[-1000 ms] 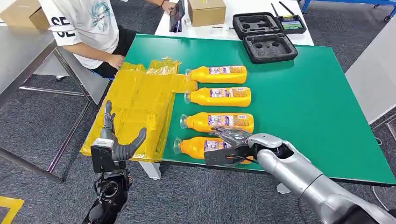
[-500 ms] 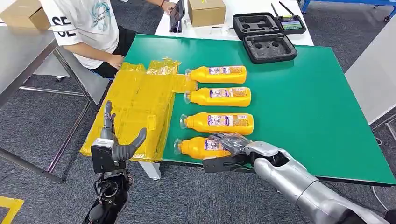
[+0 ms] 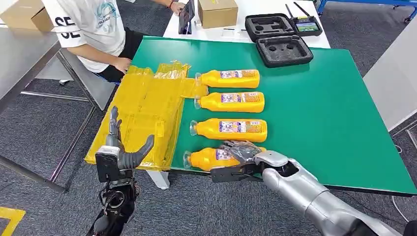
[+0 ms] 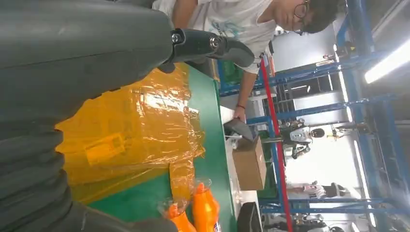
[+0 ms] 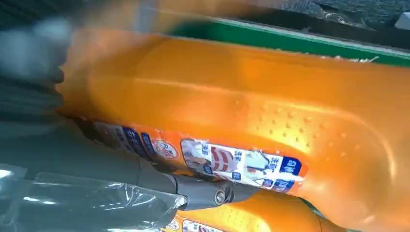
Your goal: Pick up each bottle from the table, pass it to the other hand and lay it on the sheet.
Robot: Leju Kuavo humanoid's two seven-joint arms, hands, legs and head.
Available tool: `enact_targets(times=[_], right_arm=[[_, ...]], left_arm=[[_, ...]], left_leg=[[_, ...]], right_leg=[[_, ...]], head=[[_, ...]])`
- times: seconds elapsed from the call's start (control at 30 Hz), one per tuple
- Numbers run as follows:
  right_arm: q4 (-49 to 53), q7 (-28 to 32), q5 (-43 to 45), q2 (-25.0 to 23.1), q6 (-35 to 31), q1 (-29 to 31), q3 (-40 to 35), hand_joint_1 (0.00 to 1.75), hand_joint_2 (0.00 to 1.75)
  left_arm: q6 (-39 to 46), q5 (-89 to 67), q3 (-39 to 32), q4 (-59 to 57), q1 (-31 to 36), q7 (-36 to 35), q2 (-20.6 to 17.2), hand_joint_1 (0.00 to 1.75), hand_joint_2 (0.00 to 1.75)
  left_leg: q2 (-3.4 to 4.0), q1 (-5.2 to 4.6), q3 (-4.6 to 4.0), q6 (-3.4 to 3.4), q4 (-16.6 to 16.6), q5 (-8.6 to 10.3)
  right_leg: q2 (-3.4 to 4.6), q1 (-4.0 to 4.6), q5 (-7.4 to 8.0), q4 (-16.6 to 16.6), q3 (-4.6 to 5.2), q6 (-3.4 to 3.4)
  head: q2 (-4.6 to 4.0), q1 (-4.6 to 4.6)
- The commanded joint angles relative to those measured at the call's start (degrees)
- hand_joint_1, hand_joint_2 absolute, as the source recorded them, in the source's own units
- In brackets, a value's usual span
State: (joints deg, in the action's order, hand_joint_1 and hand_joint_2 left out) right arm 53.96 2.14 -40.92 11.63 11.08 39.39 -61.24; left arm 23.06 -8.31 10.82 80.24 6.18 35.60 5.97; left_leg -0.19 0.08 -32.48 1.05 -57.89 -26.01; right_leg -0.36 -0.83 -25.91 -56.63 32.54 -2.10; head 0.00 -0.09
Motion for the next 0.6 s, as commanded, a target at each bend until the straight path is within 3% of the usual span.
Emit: enact_targets(times=[0.03,0.07,0.1,0.2,0.23,0.27,0.5,0.6], right_arm=[[-7.54,1.35,0.59,-2.72,1.54,4.51,-1.67,1.73,1.75],[-7.54,1.35,0.59,-2.82,1.52,4.51,-1.69,1.75,1.75],[-7.53,1.28,0.56,-3.01,1.47,4.49,-1.73,1.52,1.75],[-7.9,1.38,0.83,-3.62,1.35,4.27,-1.67,1.52,1.75],[-8.03,1.35,0.8,-3.74,1.25,4.28,-1.7,1.54,1.75],[-8.61,1.29,0.64,-4.07,0.93,4.56,-1.8,1.66,1.75],[-8.96,2.22,1.83,-4.67,-1.13,4.21,-0.38,1.75,1.75],[-5.17,6.31,8.77,-5.08,-8.56,1.21,7.56,1.75,1.75]], left_arm=[[0.08,0.42,-1.29,-1.91,0.16,-0.31,-0.54,0.0,1.75],[0.08,0.43,-1.32,-1.91,0.13,-0.31,-0.58,0.0,1.75],[0.09,0.43,-1.36,-1.91,0.09,-0.3,-0.62,0.0,1.75],[0.12,0.42,-1.45,-1.82,0.02,-0.29,-0.6,0.0,1.75],[0.13,0.43,-1.5,-1.75,-0.05,-0.29,-0.61,0.0,1.75],[0.17,0.43,-1.6,-1.58,-0.21,-0.31,-0.57,0.0,1.75],[0.28,0.55,-1.91,-1.34,-0.6,-0.25,-0.48,0.0,1.75],[-0.33,1.46,-2.34,-0.16,-1.52,0.35,-0.67,0.0,1.75]], left_leg=[[0.12,0.01,0.07,-0.05,0.02,-0.02],[0.09,-0.01,0.06,-0.04,0.03,-0.01],[0.13,0.02,0.09,-0.06,0.03,-0.02],[0.1,0.01,0.07,-0.05,0.03,-0.01],[0.12,0.05,0.1,-0.08,0.02,-0.02],[0.09,0.01,0.05,-0.05,0.02,0.0],[0.11,0.04,0.04,-0.06,0.0,-0.01],[0.1,0.03,0.05,-0.05,0.02,-0.01]], right_leg=[[0.13,0.01,0.02,0.02,-0.03,0.08],[0.1,-0.01,0.02,0.01,-0.03,0.06],[0.14,0.02,0.02,0.03,-0.05,0.09],[0.11,0.01,0.02,0.01,-0.03,0.07],[0.14,0.05,0.02,0.02,-0.07,0.11],[0.1,0.02,0.02,0.0,-0.01,0.08],[0.12,0.05,0.03,0.0,0.0,0.09],[0.11,0.04,0.02,0.02,-0.02,0.08]], head=[[0.0,0.0],[0.0,-0.02],[0.0,0.0],[0.0,0.0],[0.0,0.0],[0.0,0.0],[0.0,0.0],[0.0,0.0]])
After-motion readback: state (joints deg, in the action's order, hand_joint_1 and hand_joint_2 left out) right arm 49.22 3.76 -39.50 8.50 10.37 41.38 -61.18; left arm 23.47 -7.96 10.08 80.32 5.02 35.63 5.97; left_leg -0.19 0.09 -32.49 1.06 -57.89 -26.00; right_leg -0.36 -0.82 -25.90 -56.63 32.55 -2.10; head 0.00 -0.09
